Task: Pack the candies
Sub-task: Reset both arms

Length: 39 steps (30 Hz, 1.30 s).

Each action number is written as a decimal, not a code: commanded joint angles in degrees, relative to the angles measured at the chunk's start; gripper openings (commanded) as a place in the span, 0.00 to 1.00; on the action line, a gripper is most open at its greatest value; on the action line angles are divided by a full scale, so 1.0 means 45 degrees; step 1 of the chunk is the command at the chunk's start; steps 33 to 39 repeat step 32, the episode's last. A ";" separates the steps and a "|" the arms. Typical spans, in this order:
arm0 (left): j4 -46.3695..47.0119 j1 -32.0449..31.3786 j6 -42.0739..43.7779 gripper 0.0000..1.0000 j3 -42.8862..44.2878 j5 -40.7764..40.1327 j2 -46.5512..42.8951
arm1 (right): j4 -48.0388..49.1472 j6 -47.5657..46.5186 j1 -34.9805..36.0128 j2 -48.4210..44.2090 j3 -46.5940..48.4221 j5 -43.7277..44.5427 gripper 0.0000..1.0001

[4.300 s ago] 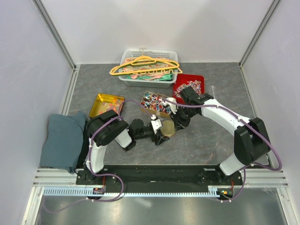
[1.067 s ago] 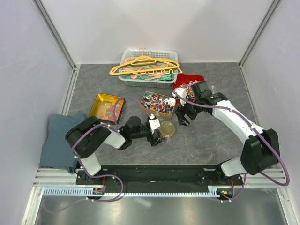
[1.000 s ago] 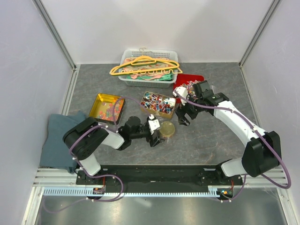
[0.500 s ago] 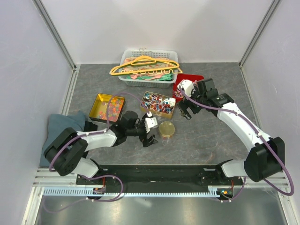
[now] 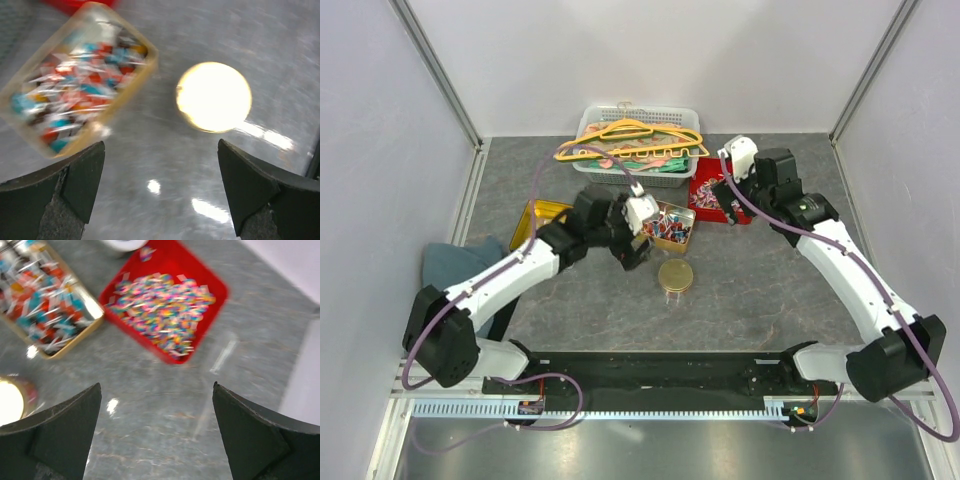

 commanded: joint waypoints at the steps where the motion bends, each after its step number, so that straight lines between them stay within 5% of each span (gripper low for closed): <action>1: -0.2610 0.1794 -0.0432 0.99 0.2675 -0.2647 -0.0457 | 0.1195 0.0529 -0.0032 -0.0992 0.0701 0.3307 0.98; 7: -0.4110 0.4843 -0.1020 0.99 0.6463 -0.4677 -0.0868 | 0.2464 -0.0073 -0.0032 -0.1949 0.1014 0.6374 0.98; 16: -0.5481 0.8009 -0.1216 0.99 1.1173 -0.3704 -0.1005 | 0.5592 -0.1912 -0.0032 -0.3727 0.0427 0.8994 0.98; 39: -0.5638 0.8264 -0.1449 0.99 1.0648 -0.3703 -0.1610 | 0.5554 -0.1990 -0.0032 -0.4393 0.1111 0.8077 0.98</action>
